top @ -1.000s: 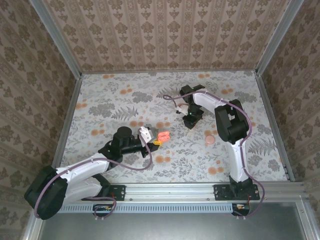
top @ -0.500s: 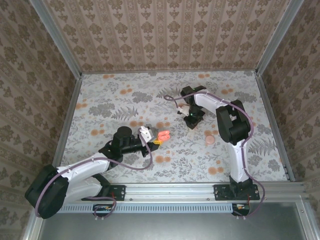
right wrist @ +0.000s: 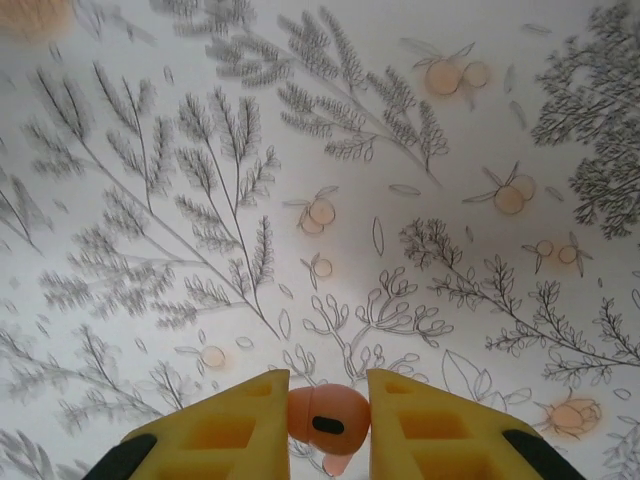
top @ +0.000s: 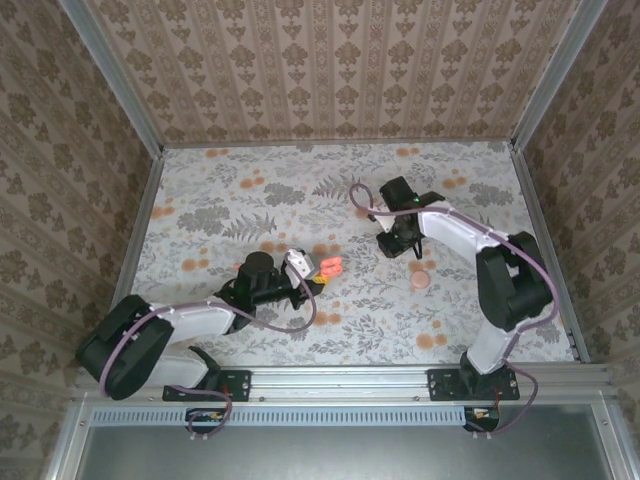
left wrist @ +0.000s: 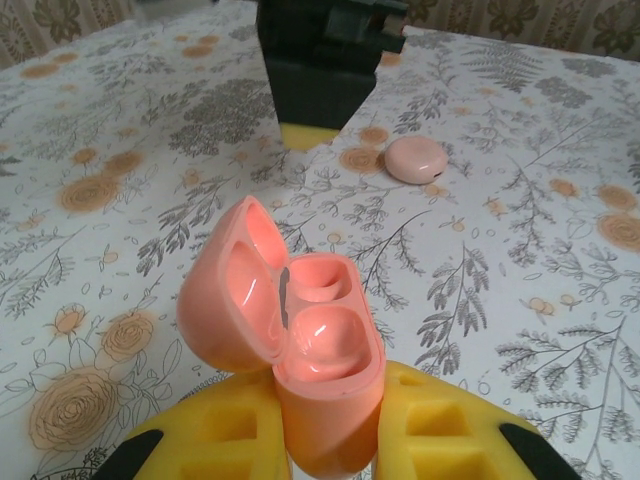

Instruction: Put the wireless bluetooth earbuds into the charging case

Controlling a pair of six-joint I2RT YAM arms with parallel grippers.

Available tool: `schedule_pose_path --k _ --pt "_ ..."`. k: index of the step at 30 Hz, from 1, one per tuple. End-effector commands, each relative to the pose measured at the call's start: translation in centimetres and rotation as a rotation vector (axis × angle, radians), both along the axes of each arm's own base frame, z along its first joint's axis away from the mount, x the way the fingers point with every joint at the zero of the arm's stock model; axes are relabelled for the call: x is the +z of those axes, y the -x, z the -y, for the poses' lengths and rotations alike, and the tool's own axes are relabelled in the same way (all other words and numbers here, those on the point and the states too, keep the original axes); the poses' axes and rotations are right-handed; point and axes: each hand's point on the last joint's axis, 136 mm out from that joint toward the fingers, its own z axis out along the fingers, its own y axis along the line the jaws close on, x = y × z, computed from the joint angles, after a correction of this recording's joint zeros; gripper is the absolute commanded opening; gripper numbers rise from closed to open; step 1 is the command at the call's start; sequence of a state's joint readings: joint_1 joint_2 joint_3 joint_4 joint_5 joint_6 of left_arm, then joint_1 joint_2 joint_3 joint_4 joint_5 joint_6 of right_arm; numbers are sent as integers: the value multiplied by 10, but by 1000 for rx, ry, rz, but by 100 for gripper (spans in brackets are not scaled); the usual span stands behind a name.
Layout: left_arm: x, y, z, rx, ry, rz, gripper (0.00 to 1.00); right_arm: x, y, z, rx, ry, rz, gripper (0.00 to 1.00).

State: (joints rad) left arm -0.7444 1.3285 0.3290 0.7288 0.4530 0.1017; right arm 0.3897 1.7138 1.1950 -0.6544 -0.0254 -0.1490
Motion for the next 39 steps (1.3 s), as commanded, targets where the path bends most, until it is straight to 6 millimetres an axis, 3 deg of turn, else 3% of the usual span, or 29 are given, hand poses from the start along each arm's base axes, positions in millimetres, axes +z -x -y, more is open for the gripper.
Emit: schedule_pose_path --k 1,9,16,28,39 --pt "16 -13 10 24 79 33 12 21 -16 -26 -123 -214 144 21" --pt "12 -24 27 12 135 13 12 53 -5 -39 -276 -506 334 22" --pt "14 -28 35 5 168 2 12 83 11 -52 -279 -702 467 22" --pt "20 -32 41 2 220 -12 12 99 28 -83 -217 -833 520 22" --pt "25 -31 42 1 233 -10 11 100 26 -102 -174 -850 519 22"
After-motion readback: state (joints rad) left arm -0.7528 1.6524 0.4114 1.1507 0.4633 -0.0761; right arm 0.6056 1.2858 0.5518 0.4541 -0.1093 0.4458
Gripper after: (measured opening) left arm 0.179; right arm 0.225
